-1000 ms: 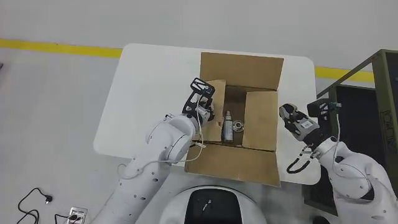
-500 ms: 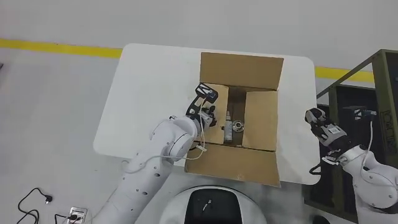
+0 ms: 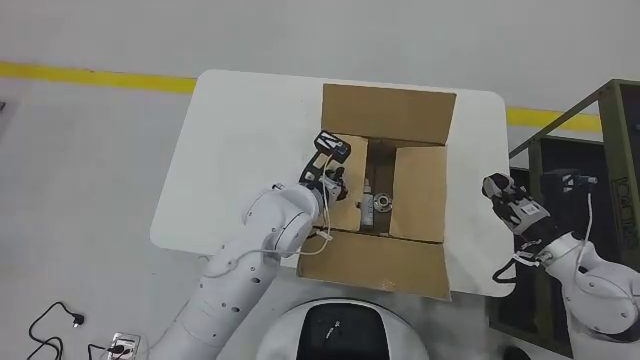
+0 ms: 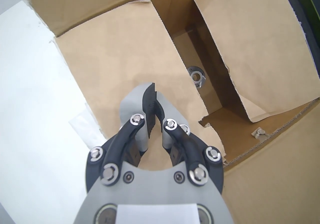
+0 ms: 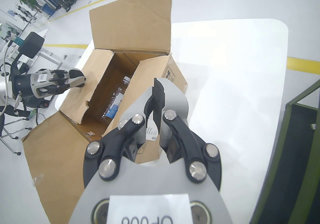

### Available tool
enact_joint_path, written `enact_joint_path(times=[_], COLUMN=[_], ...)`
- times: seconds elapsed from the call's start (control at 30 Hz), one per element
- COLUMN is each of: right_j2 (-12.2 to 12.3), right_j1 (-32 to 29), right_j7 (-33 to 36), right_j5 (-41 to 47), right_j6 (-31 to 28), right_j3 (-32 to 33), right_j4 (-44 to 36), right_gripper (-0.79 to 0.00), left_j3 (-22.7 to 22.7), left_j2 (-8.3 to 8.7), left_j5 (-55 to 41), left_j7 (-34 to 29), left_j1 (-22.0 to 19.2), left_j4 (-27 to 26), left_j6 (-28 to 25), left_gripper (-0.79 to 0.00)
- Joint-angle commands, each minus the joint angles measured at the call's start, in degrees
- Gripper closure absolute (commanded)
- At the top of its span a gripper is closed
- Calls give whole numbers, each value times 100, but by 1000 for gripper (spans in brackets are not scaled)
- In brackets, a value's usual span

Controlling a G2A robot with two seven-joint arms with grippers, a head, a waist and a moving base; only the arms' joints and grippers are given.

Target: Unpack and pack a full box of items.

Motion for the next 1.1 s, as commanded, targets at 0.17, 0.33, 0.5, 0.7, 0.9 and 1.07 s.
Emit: enact_joint_path(times=[0.17,0.33,0.5,0.7,0.9,1.07], right_j2=[21,36,49,62,79,96], right_j1=[12,16,14,31,115,131], right_j7=[10,19,8,-12,-10,11], right_j5=[47,52,94,147,167,225], right_j6=[-30,-53,-91,-253,-304,-334], right_j3=[-36,-73,-109,-255,-340,-360], right_j4=[-65,-51,-41,41,84,74], right_gripper=[0,0,0,0,0,0], left_j3=[-410,-859,-1347,-1889,-1889,-1889], left_j2=[62,152,331,472,472,472], left_j5=[-45,189,475,-78,-78,-78], left_j7=[-145,-219,-107,131,131,131], left_j1=[74,283,778,1278,1278,1278], left_j4=[-621,-1113,-1672,-2043,-2043,-2043], left_j6=[-49,-88,-1377,-2498,-2498,-2498], left_gripper=[-785,-785,-785,-785,-785,-785])
